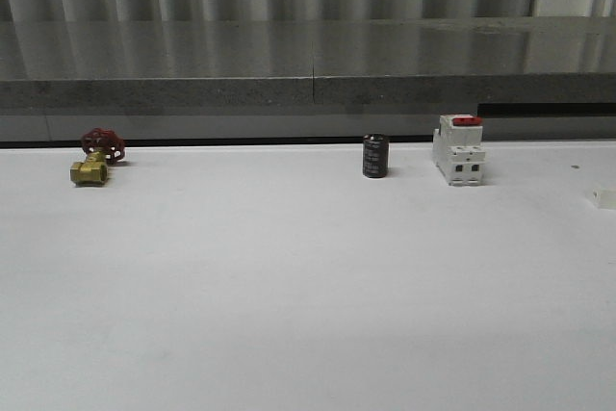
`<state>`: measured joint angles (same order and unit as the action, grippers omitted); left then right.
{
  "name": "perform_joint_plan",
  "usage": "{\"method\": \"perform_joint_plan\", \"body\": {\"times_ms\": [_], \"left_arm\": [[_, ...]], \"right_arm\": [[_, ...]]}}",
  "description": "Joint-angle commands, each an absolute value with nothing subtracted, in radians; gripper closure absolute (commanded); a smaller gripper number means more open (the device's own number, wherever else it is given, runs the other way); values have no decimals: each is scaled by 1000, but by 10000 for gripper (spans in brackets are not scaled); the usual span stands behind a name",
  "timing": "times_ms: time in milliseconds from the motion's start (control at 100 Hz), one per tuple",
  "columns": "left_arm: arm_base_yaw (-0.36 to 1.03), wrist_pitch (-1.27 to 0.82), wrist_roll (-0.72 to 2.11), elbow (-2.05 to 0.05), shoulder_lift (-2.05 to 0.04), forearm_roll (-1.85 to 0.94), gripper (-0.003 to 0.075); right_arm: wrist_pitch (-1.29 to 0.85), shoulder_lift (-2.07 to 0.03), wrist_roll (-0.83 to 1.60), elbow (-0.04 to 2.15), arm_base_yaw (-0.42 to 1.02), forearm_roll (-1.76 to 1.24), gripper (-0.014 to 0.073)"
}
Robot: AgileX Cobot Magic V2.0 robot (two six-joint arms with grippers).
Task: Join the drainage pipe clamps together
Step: 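Close the left gripper on the end of the white clamp half, then lift the clamp half with the left gripper and carry it toward the table center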
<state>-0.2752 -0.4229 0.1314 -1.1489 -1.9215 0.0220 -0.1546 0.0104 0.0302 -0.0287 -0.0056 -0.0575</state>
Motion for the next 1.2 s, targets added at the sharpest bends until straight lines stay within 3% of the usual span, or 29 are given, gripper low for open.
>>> {"method": "perform_joint_plan", "body": {"times_ms": [0, 230, 370, 440, 630, 730, 980, 1190], "left_arm": [[-279, -373, 130, -1177, -1876, 13, 167], [-279, -369, 139, -1177, -1905, 13, 169], [-279, -363, 139, -1177, -1905, 13, 215], [-279, -363, 139, -1177, -1905, 13, 283], [-279, -367, 139, -1177, -1905, 13, 566], [-279, -373, 139, -1177, -1905, 13, 645], [-261, -429, 139, -1177, -1856, -40, 661], [-148, -546, 135, -1177, -1744, -90, 661]], "right_arm": [[-71, 25, 37, -9, -10, -58, 661], [-71, 25, 37, -9, -10, -58, 661], [-71, 25, 37, -9, -10, -58, 661], [-71, 25, 37, -9, -10, -58, 661], [-71, 25, 37, -9, -10, -58, 661], [-71, 25, 37, -9, -10, -58, 661], [-71, 25, 37, -9, -10, -58, 661], [-71, 25, 37, -9, -10, -58, 661]]}}
